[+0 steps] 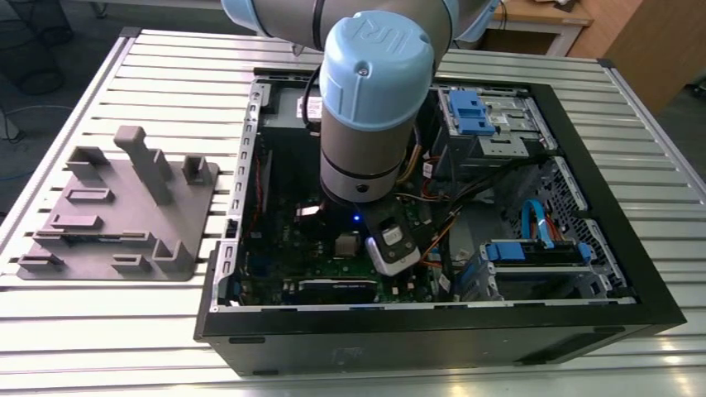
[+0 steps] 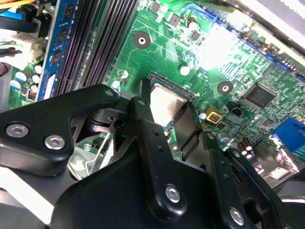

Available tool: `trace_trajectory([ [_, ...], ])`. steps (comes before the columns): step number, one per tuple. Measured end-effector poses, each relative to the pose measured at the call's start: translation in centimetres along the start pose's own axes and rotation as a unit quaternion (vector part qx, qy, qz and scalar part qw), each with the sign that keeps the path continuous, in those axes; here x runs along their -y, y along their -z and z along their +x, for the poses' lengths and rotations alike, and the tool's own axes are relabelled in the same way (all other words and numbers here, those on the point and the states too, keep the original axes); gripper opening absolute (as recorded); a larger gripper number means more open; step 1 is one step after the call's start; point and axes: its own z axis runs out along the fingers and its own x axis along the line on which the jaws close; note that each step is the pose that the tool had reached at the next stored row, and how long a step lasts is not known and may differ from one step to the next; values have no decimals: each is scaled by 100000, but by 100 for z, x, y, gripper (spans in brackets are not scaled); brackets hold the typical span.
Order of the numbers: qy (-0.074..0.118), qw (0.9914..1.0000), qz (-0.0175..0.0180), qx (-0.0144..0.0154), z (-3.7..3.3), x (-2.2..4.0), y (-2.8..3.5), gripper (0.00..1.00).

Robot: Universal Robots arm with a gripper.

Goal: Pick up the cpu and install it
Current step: 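Place the cpu into insertion slot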

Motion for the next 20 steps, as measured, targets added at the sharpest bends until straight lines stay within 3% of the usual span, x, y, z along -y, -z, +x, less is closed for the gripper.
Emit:
trace_trajectory([
  [20, 81, 100000, -247, -15, 0, -5, 36, 44],
])
